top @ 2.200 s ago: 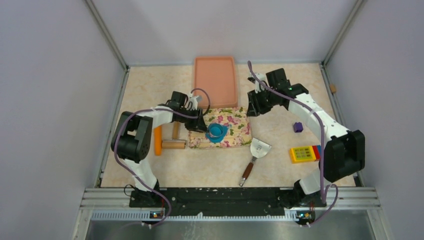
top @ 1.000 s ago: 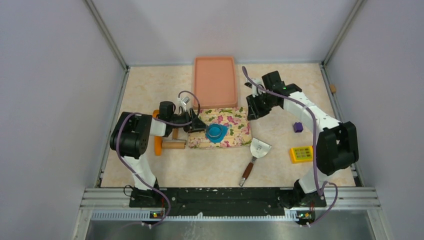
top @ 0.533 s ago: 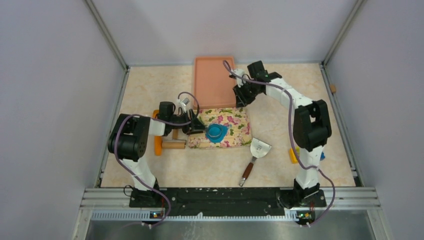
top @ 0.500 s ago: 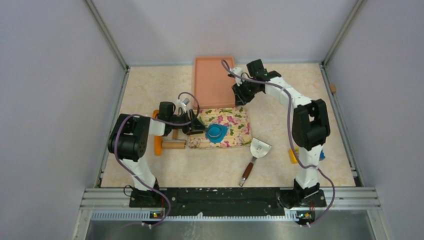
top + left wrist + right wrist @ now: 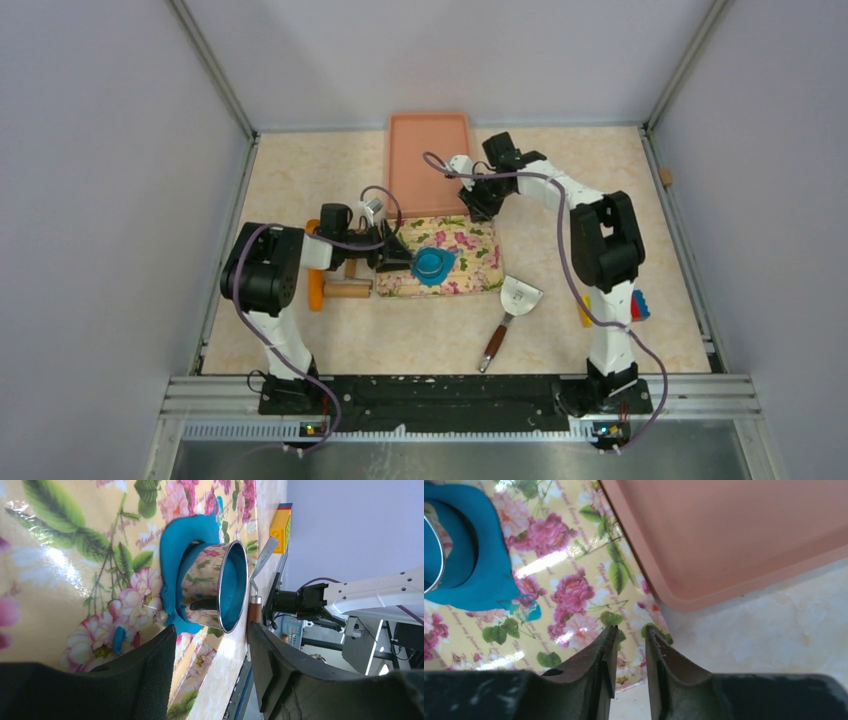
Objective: Roll out the dumpling wrappers from the dough
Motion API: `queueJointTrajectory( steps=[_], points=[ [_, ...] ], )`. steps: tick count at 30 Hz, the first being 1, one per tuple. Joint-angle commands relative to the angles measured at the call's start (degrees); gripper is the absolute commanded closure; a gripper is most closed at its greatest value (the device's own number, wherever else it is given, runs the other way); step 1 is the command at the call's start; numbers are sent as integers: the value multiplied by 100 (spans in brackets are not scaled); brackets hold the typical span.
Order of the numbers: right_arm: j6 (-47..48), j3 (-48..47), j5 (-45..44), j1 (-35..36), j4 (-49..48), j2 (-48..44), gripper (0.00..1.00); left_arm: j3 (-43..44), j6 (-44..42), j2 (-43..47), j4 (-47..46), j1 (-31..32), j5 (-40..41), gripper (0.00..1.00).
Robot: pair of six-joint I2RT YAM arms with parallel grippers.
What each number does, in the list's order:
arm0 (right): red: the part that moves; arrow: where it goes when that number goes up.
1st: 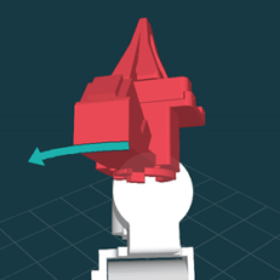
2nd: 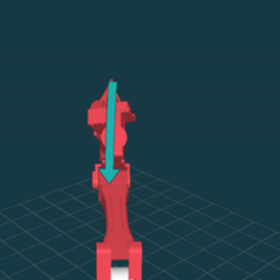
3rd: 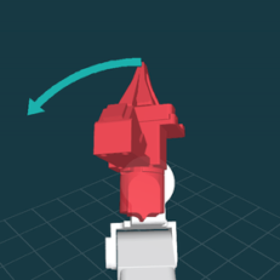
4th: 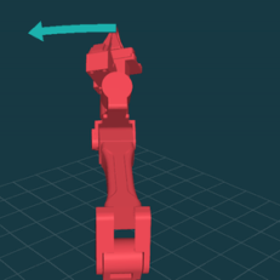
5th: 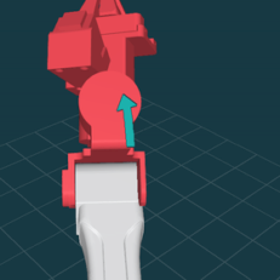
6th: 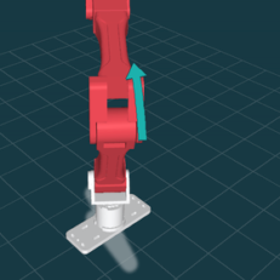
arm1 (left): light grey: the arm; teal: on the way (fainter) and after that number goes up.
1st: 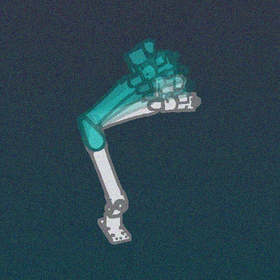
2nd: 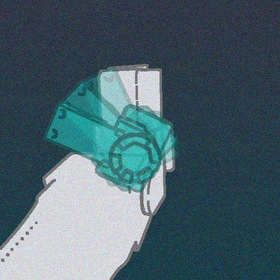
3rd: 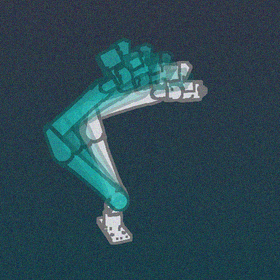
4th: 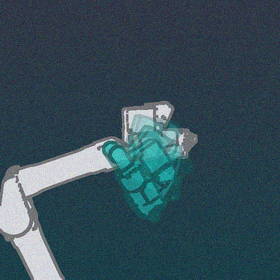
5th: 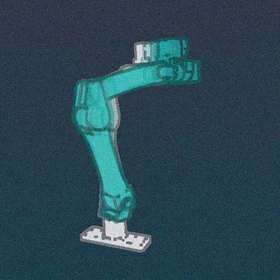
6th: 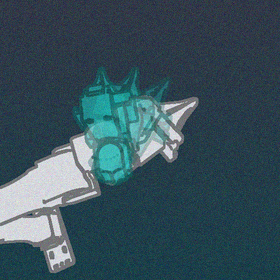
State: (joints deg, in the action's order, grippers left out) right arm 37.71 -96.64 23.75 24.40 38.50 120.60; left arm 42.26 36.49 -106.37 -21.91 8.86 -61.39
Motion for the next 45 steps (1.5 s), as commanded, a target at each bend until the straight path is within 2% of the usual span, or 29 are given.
queueJointTrajectory(
  steps=[1, 6, 9, 14, 22, 33, 45],
  points=[
    [-278, 263, 178, 172, -271, -374, 78, 143, 174, -159, -437, -34, -245, 41],
    [-737, 608, 423, 231, -264, -445, 100, 137, 230, -209, -523, -34, -144, 41],
    [-1052, 837, 525, 232, -352, -456, 100, 151, 173, -108, -395, -41, 36, 42],
    [-1422, 1055, 402, 232, -527, -451, 100, 259, -424, 199, 398, -34, 439, 42],
    [-1870, 1215, -120, 266, -752, -337, 100, 313, -525, 32, 463, 198, 439, 42],
    [-2093, 1376, -190, 302, -851, -324, 100, 250, -680, 59, 597, 324, 366, 42],
    [-2363, 1342, -308, 303, -944, -195, 100, -125, -645, 392, 37, 637, 189, 42]
  ],
)
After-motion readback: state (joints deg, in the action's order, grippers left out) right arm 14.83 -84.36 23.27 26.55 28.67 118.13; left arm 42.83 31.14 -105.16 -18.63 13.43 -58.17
